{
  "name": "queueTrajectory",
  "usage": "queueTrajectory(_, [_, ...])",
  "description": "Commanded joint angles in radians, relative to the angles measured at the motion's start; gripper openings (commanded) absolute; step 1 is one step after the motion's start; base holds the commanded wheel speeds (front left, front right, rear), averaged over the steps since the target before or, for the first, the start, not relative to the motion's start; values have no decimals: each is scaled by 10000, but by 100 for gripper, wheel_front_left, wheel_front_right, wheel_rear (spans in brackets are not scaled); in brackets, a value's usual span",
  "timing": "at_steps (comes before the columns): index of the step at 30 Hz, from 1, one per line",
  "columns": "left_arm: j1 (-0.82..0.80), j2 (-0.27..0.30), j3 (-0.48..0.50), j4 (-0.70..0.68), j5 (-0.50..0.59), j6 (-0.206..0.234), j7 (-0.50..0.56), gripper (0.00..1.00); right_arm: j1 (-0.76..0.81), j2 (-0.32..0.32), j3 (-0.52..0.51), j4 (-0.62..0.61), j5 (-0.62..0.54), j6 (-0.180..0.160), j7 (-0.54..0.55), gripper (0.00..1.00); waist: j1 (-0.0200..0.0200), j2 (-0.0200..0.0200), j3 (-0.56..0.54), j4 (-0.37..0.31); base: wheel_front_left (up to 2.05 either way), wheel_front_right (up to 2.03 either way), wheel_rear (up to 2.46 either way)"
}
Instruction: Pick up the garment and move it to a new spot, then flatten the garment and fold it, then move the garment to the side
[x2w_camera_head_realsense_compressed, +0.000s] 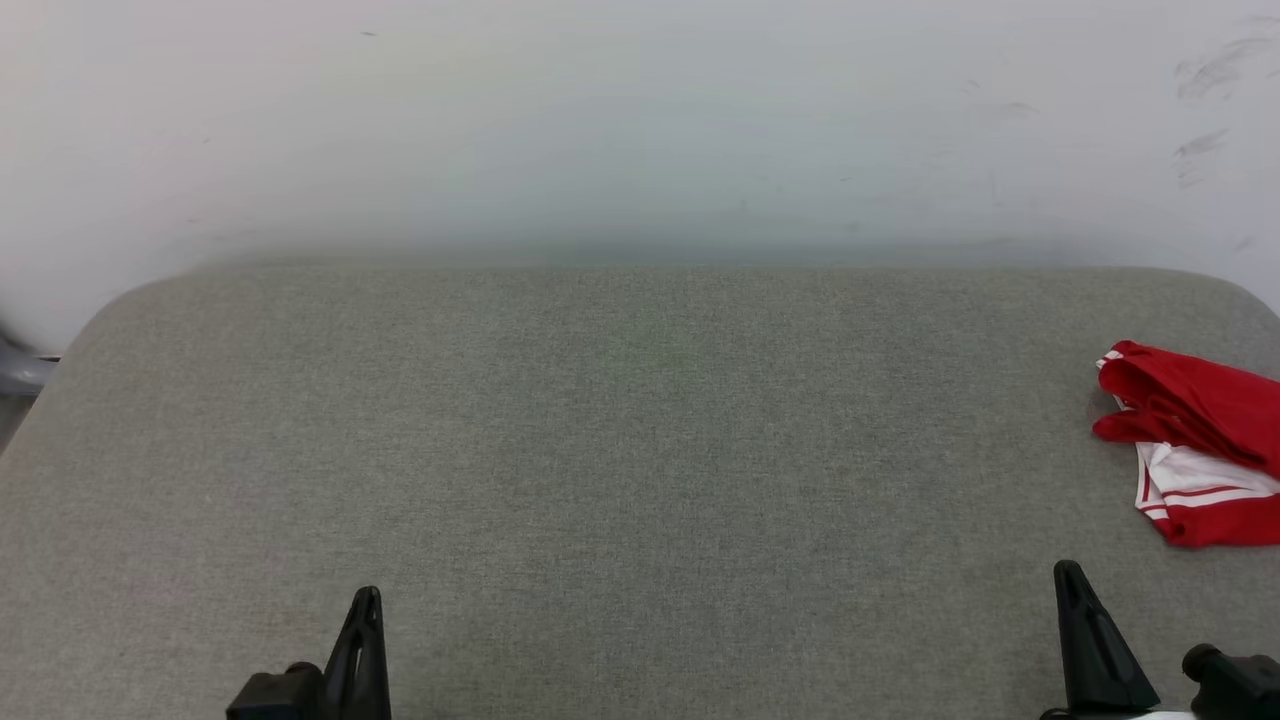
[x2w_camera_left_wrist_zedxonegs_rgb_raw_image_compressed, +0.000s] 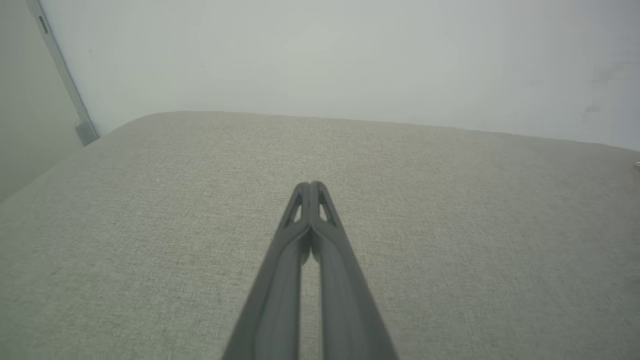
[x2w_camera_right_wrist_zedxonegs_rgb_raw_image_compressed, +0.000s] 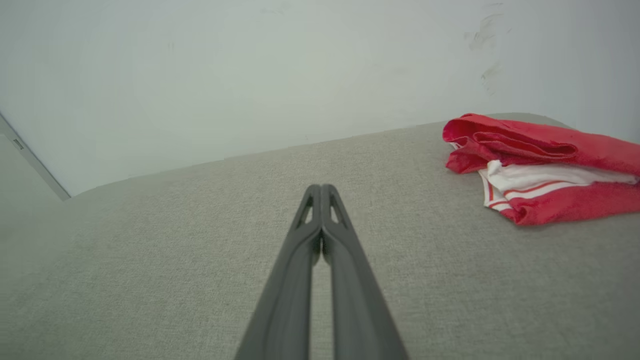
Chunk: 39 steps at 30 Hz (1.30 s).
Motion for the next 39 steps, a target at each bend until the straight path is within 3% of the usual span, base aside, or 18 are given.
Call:
queueTrajectory(1, [-315,25,73,-98,-478,-91,64,0,-279,-84,12,-95,468,-1,58,0,0,0,4,1,0,0,0])
queueTrajectory(20, [-984,28,349,452,-4127,-666,753,0,-923,-225,90,374,3908,-3,707,0,0,0,56,8,0,0,0])
queueTrajectory(39, [-1492,-29,644,780,-7021,-1111,1359,0,-1434,-282,82,738,6639,-4,1295,0,0,0,110,15,0,0,0])
